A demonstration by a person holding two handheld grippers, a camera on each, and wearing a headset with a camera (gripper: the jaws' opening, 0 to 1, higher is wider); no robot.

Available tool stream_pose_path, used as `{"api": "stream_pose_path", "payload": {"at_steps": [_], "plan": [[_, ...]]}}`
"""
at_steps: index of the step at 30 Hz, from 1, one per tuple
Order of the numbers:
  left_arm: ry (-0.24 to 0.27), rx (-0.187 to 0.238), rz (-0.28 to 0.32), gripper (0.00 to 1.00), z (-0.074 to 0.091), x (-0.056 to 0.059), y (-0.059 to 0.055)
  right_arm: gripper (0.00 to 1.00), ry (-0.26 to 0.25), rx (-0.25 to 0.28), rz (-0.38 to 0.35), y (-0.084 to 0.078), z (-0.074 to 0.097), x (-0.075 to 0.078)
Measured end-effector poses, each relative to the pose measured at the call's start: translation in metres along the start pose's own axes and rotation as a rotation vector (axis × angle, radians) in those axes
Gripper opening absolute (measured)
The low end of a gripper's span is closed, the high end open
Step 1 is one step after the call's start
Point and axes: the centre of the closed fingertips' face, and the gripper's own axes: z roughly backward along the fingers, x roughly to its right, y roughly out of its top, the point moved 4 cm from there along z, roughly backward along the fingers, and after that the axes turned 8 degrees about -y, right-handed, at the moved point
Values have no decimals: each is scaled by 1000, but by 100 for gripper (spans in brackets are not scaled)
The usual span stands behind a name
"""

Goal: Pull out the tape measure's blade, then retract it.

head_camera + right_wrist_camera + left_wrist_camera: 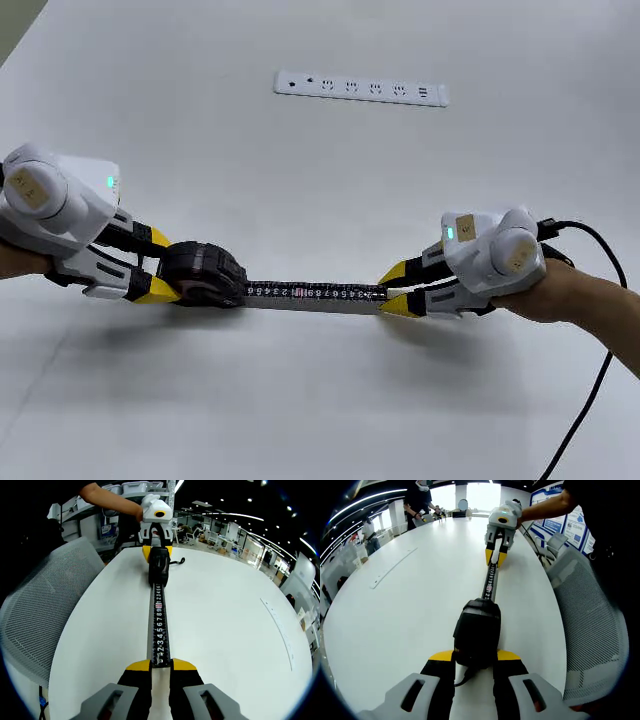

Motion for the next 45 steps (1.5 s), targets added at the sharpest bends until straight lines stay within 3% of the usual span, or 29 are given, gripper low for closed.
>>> {"api": "stream_pose_path", "payload": {"at_steps": [22,45], "plan": [[-6,-16,-3,22,-1,0,1,8,-22,-57,-26,-31,30,1],[-10,-35,-21,23,-1,1,3,10,-25,-87,-27,-40,30,0]]}}
